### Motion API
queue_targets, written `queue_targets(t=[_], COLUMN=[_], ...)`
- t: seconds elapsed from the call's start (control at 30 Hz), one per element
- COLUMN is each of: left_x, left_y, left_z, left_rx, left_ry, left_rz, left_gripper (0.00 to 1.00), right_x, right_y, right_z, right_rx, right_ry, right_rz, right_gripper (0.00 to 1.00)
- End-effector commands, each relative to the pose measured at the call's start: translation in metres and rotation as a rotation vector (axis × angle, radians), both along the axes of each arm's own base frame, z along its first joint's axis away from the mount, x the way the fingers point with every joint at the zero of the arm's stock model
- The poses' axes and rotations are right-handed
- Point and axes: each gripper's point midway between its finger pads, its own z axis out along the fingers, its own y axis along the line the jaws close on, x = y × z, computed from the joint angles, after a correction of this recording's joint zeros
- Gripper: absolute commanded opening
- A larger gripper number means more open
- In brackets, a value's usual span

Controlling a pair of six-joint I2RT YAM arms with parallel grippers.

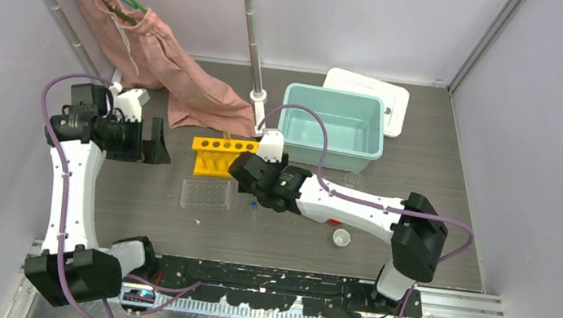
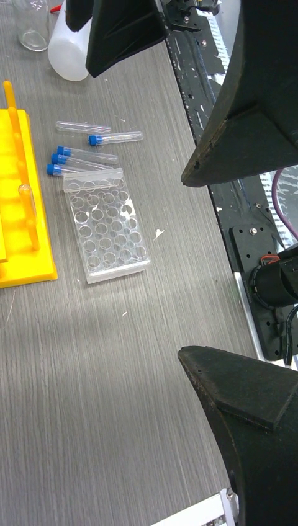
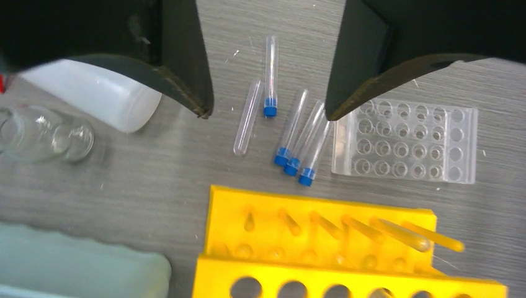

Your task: Organize the chemistry lab equipment

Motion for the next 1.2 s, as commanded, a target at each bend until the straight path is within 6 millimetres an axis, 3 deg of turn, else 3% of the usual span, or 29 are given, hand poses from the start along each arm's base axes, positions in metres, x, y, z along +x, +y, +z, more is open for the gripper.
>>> queue_targets(t=[0.0, 0.33, 0.57, 0.93, 1.17], left_x=[-0.002, -0.004, -0.004, -0.005, -0.005], left_y=[0.002, 0.001, 0.001, 0.001, -0.002], left_z=[0.017, 0.019, 0.019, 0.021, 0.024], left_rx=[0.032, 0.034, 0.034, 0.036, 0.017], left_ry=[-0.062, -0.066, -0.066, -0.063, -0.066], left_rz=[-0.013, -0.019, -0.018, -0.021, -0.023], left_gripper=[1.0, 1.0, 1.0, 1.0, 1.0], right_x=[-0.006, 0.0, 0.004, 0.015, 0.012], right_y=[-0.003, 0.002, 0.0, -0.008, -0.022], right_z=[-0.014, -0.073, -0.098, -0.126, -0.125], right_rx=[0.105, 0.169, 0.142, 0.107, 0.093], right_ry=[0.116, 0.276, 0.295, 0.302, 0.289], right_rz=[-0.095, -0.148, -0.176, -0.235, -0.263], right_gripper=[0.67, 0.58, 0.54, 0.42, 0.29])
